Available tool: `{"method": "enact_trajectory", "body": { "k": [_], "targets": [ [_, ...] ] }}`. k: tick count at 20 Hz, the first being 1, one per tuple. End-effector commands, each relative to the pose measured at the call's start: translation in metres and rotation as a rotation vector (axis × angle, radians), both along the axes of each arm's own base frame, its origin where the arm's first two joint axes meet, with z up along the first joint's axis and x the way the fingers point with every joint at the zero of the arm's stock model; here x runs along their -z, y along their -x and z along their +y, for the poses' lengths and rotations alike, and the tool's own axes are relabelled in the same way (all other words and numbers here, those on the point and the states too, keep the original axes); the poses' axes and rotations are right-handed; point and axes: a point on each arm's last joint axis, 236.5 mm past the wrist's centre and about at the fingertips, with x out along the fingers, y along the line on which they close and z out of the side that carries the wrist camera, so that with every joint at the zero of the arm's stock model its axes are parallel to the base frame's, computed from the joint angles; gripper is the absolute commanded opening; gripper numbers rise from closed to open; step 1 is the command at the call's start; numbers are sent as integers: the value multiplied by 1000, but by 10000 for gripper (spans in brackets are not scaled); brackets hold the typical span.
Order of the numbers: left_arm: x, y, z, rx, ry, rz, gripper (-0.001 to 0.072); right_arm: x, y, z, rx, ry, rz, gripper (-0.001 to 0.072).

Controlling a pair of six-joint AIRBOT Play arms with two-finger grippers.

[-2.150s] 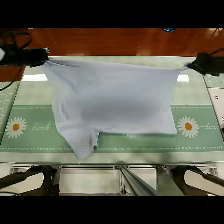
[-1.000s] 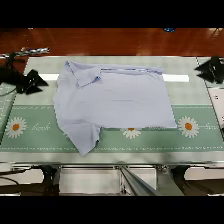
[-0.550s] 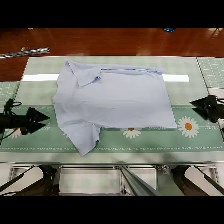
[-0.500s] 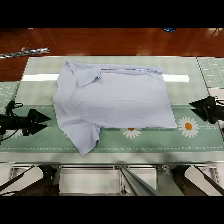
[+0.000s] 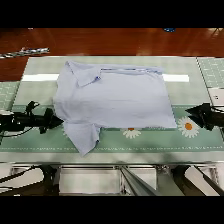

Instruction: Fold the shirts.

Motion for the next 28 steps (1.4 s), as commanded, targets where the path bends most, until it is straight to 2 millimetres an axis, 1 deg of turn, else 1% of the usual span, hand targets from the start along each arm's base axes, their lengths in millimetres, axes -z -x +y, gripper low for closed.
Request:
{"method": "enact_trajectory", "body": {
  "k": [1,4,7,10,11,14,15,16,17,18,19,20,21,22,23,24,25,26,27,28],
  "targets": [
    [-8,-10,-11,53,12,-32,19,31,29,-11,-2,41,170,409],
    [-11,-13,-11,63,12,-43,19,51,40,5,-28,-64,255,409],
    [-11,-13,-11,67,11,-47,19,66,47,16,-62,-125,321,409],
    [-10,-13,-11,68,8,-50,19,80,43,32,-114,-131,350,409],
    [-10,-13,-11,68,8,-49,19,83,37,37,-121,-128,343,409],
    [-10,-14,-10,65,4,-51,19,84,2,45,-100,-121,278,409],
    [-10,-15,-10,64,3,-52,19,83,-8,52,-109,-136,264,390],
    [-10,-15,-10,63,3,-53,19,80,-16,60,-136,-141,249,264],
    [-12,-17,-9,61,4,-59,19,73,-26,69,-185,-135,205,71],
    [-19,-23,-8,65,9,-77,19,58,-40,79,-234,-138,141,20],
    [-32,-34,-8,70,20,-113,19,40,-53,82,-267,-132,95,20],
    [-55,-50,-9,76,40,-182,19,15,-68,82,-312,-98,35,20],
    [-89,-73,-10,71,62,-288,19,-19,-87,78,-345,-50,-42,19],
    [-131,-99,-9,50,75,-413,19,-57,-106,73,-362,8,-129,19],
    [-178,-121,-6,31,73,-548,19,-101,-125,66,-359,72,-225,19],
    [-227,-140,-1,10,53,-680,19,-153,-142,58,-345,140,-331,19],
    [-282,-155,6,-6,14,-814,18,-200,-153,49,-325,216,-420,19],
    [-336,-162,10,-12,-38,-934,18,-247,-159,39,-306,306,-494,19],
    [-385,-162,11,-2,-86,-1048,18,-286,-157,32,-296,386,-547,19],
    [-431,-156,10,22,-142,-1156,18,-325,-152,29,-287,455,-603,19]
  ]
}}
